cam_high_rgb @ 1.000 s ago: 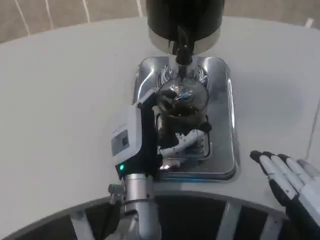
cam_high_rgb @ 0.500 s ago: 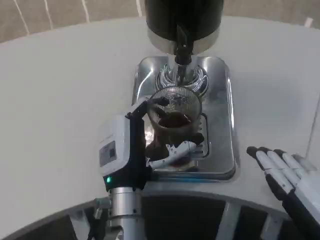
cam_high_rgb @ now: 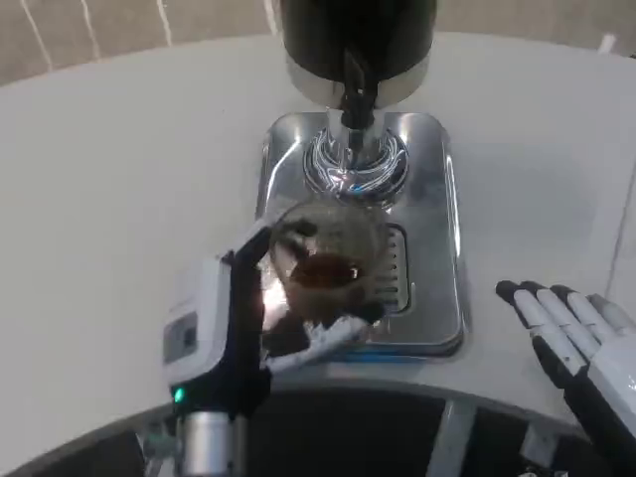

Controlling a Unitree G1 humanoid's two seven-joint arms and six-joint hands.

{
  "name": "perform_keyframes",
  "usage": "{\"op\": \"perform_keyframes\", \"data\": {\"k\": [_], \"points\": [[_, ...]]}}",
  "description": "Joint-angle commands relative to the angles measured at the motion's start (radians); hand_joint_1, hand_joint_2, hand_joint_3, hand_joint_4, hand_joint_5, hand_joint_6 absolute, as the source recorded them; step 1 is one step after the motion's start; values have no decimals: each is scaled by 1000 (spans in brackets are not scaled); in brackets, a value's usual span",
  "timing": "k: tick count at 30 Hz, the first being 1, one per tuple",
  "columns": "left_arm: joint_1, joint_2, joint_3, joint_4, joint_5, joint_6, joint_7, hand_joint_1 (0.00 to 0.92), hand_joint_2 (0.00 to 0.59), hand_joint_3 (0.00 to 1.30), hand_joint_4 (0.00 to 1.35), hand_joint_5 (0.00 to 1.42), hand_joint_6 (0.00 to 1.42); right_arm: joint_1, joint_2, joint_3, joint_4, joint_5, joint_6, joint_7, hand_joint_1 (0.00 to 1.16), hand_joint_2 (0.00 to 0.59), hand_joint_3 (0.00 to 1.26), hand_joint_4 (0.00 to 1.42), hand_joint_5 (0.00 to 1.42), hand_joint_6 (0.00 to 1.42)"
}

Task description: Grasp the cup under the faucet to collect the drink, then remove the cup.

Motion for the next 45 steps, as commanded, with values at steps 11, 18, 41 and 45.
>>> {"op": "perform_keyframes", "data": {"k": [11, 18, 41, 45], "points": [[235, 53, 9, -409, 103, -18, -106, 704, 46, 1260, 1308, 1424, 1424, 74, -36, -33, 25, 37, -143, -121, 282, 492, 0, 0, 0, 0], [324, 78, -9, -505, 143, -53, -162, 709, 48, 1261, 1306, 1424, 1424, 145, -32, -39, 70, 1, -269, -269, 170, 546, 0, 0, 0, 0], [477, 76, -13, -605, 110, -152, -274, 706, 60, 1261, 1306, 1421, 1424, 193, -28, -47, 84, -55, -329, -335, 191, 574, 0, 0, 0, 0], [466, 75, 5, -591, 99, -162, -273, 706, 61, 1261, 1306, 1421, 1424, 200, -15, -23, 48, -77, -317, -320, 192, 575, 0, 0, 0, 0]]}}
